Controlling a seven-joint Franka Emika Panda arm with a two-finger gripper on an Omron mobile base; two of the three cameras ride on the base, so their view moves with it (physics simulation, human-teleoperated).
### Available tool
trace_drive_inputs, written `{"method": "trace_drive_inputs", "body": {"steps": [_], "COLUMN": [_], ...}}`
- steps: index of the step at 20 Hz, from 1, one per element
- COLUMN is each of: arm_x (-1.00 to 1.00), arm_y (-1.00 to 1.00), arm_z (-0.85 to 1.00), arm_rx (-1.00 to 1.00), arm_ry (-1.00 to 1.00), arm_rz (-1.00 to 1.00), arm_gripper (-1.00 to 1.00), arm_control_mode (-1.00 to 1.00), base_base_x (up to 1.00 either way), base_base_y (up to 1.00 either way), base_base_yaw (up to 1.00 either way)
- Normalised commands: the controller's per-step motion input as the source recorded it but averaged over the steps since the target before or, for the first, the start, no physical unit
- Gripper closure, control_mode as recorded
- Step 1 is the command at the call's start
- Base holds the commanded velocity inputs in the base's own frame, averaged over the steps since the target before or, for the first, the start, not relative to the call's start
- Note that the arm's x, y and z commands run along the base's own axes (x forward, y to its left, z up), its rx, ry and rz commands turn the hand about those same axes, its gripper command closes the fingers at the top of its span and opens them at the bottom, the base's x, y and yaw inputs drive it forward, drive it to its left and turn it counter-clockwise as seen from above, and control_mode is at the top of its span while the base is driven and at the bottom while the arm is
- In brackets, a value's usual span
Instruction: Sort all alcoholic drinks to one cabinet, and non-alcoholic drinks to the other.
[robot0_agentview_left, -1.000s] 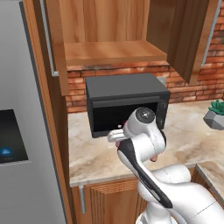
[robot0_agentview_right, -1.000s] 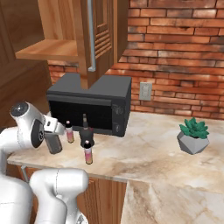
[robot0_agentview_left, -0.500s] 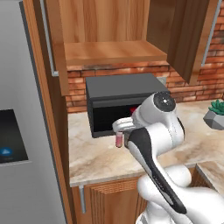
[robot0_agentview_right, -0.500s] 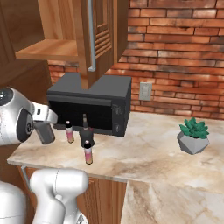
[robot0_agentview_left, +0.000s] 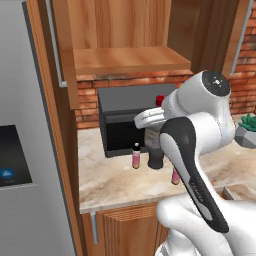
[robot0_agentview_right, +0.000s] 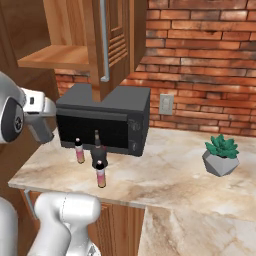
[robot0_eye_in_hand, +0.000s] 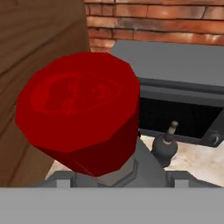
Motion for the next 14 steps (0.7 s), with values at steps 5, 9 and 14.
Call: {"method": "trace_drive_inputs", "body": {"steps": [5,9,14], "arm_x": [0.15,0.33,0.56], "arm_y": [0.13,0.18,0.07], "arm_z": [0.97,0.83,0.63], "arm_rx": [-0.01,-0.01,0.0], "arm_ry": [-0.06,-0.03,-0.06], "arm_rz": [0.04,0.04,0.06], "arm_gripper": [1.0,1.0,1.0], "arm_control_mode": [-1.0,-1.0,-1.0], "base_base_x": [0.0,0.0,0.0], "base_base_y": [0.0,0.0,0.0], "base_base_yaw": [0.0,0.0,0.0]}}
